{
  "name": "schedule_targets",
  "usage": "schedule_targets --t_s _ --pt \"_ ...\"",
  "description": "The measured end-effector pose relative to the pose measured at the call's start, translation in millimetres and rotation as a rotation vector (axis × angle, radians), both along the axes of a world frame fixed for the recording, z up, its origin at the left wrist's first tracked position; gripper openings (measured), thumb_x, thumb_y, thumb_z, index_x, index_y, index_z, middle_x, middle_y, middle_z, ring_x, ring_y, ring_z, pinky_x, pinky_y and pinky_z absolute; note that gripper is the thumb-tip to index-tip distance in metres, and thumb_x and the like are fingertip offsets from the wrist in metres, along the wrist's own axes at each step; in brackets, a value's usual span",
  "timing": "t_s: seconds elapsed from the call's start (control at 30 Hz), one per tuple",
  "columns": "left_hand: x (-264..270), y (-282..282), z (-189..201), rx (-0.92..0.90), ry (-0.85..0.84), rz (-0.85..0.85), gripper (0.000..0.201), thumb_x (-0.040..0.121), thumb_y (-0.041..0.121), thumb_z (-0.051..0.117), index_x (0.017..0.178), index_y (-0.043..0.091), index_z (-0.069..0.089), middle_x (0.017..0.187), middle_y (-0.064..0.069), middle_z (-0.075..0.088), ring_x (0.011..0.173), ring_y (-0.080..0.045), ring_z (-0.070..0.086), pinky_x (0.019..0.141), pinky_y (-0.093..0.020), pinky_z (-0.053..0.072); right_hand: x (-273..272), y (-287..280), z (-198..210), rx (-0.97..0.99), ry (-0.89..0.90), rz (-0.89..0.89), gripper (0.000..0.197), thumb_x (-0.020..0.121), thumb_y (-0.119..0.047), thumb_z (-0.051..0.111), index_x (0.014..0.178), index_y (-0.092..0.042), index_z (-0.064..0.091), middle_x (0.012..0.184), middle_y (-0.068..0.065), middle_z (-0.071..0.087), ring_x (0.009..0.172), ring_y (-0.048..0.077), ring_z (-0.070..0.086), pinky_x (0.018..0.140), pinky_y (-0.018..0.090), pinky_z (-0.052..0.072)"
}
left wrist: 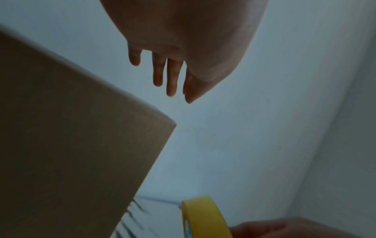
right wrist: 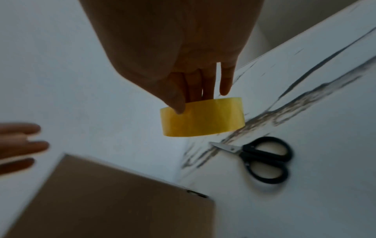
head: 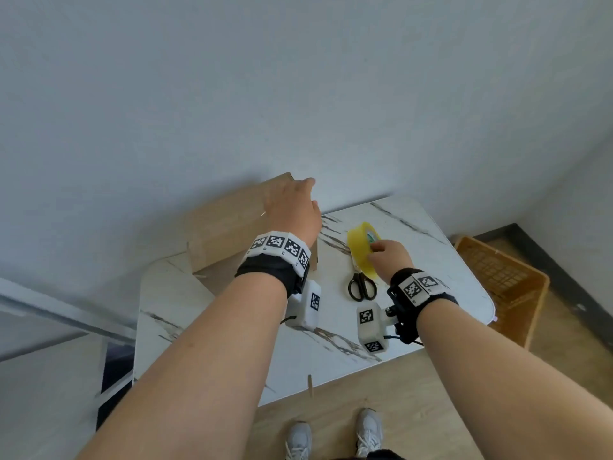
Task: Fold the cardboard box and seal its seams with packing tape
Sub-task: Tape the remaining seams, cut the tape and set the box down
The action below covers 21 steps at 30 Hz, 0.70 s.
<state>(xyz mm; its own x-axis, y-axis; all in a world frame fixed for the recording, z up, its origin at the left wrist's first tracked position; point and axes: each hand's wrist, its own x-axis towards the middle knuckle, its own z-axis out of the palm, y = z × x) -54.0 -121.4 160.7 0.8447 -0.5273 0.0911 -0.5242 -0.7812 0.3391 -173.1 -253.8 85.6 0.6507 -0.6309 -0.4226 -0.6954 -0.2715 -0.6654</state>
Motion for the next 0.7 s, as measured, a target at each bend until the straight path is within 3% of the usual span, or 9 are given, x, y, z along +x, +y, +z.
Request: schedule_targets --t_s 0.1,0.23,0.3,0.4,0.57,0.63,0.7 --pt "-0.4 -7.7 15.2 -0.127 0.087 -0.025 0.035 0.097 0.019 0.042 0.129 0.024 0.055 0.121 0.003 0.064 0.116 -0.019 0.055 0.106 -0.037 0.036 7.2 -5.7 26.7 0.129 -0.149 -0.127 0.037 0.091 -0.003 0.051 0.127 -0.005 0.061 0.12 0.013 0.062 0.105 0.028 0.057 0.084 0.029 0.043" --pt "-3.3 -18.4 27.8 -0.23 0.314 -0.063 0.033 0.094 0.022 0.047 0.126 0.025 0.055 0.11 0.001 0.067 0.099 -0.021 0.062 0.093 -0.035 0.049 8.9 -10.3 53.1 0.235 -0.303 -0.23 0.034 0.088 -0.008 0.057 0.12 0.002 0.063 0.106 0.015 0.063 0.092 0.019 0.053 0.099 0.043 0.046" --pt "-6.1 -21.9 33.4 -0.206 0.368 -0.091 0.036 0.093 0.029 0.051 0.129 0.026 0.051 0.112 0.002 0.065 0.098 -0.02 0.062 0.093 -0.036 0.05 10.7 -11.1 64.8 0.266 -0.348 -0.257 0.031 0.088 -0.009 0.057 0.116 0.001 0.065 0.118 0.022 0.064 0.093 0.022 0.056 0.102 0.046 0.046" --pt "-8.6 -25.8 38.9 -0.212 0.396 -0.089 0.041 0.092 0.036 0.053 0.132 0.026 0.049 0.118 0.002 0.063 0.104 -0.02 0.061 0.095 -0.035 0.048 16.7 -12.2 83.4 0.323 -0.371 -0.259 0.031 0.094 -0.003 0.049 0.122 0.001 0.063 0.124 0.024 0.061 0.11 0.034 0.06 0.104 0.043 0.045" --pt "-8.0 -29.1 47.2 -0.319 0.449 -0.083 0.039 0.093 0.034 0.055 0.13 0.021 0.053 0.118 -0.002 0.066 0.111 -0.021 0.06 0.096 -0.032 0.046 17.3 -10.3 101.0 0.4 -0.468 -0.29 0.033 0.093 0.002 0.045 0.122 0.002 0.062 0.109 0.018 0.061 0.099 0.027 0.057 0.103 0.039 0.045" --pt "-6.9 -30.6 50.7 -0.383 0.491 -0.093 0.035 0.094 0.029 0.053 0.128 0.018 0.055 0.115 -0.005 0.068 0.104 -0.02 0.064 0.086 -0.029 0.049 17.0 -8.5 105.3 0.39 -0.473 -0.27 0.033 0.093 0.002 0.046 0.122 0.004 0.062 0.112 0.02 0.061 0.101 0.027 0.057 0.104 0.04 0.045" --pt "-6.5 -32.2 54.6 -0.439 0.548 -0.076 0.035 0.094 0.026 0.053 0.128 0.017 0.054 0.113 -0.006 0.069 0.089 -0.017 0.066 0.067 -0.021 0.046 18.2 -7.1 108.6 0.382 -0.478 -0.242 0.033 0.093 0.003 0.046 0.122 0.003 0.062 0.119 0.022 0.062 0.102 0.028 0.057 0.103 0.04 0.045"
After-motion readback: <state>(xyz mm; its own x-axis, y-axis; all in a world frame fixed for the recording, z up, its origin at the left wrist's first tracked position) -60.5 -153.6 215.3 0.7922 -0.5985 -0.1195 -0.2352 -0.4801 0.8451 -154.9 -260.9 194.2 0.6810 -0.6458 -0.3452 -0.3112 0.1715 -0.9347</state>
